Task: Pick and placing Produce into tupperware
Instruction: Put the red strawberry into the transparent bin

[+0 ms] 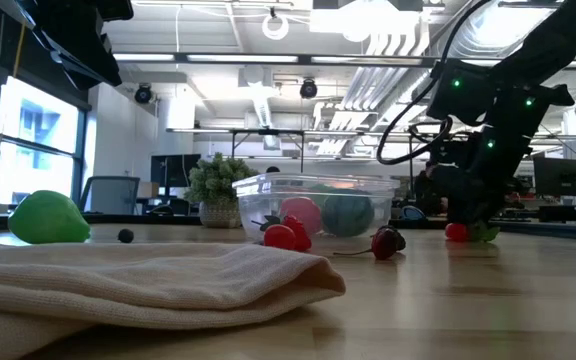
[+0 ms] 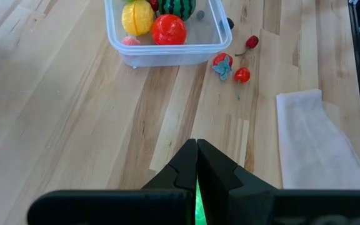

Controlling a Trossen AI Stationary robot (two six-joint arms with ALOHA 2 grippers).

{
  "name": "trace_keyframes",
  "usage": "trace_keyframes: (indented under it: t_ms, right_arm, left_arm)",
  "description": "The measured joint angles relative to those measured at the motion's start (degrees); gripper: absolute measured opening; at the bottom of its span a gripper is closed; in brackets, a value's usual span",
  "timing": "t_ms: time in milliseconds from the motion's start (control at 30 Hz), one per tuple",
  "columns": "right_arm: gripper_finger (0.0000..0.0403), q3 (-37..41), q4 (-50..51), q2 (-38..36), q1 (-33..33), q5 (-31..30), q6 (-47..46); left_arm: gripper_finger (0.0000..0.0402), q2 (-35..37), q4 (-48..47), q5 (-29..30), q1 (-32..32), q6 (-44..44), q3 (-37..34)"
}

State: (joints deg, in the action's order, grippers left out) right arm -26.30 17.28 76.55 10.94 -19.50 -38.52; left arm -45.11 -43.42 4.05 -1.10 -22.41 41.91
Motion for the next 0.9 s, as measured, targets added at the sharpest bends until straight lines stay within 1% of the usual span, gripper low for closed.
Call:
trace_keyframes:
  t_ms: [133, 333, 433, 900]
  right_arm:
    - [0.019, 0.0, 0.0, 0.0, 0.0, 0.4, 0.0]
    - [0.0148, 0.0, 0.1, 0.0, 0.0, 0.9, 0.0]
    - [0.0133, 0.0, 0.0, -0.1, 0.0, 0.9, 0.0]
    - [0.0128, 0.0, 0.0, -0.1, 0.0, 0.6, -0.4]
  left_arm:
    - [0.0001, 0.0, 0.0, 0.0, 0.0, 0.0, 0.0]
    - [0.0001, 0.0, 0.0, 0.0, 0.0, 0.0, 0.0]
    - [0.0001, 0.0, 0.0, 0.0, 0.0, 0.0, 0.0]
    - [0.0001, 0.0, 0.0, 0.0, 0.0, 0.0, 0.0]
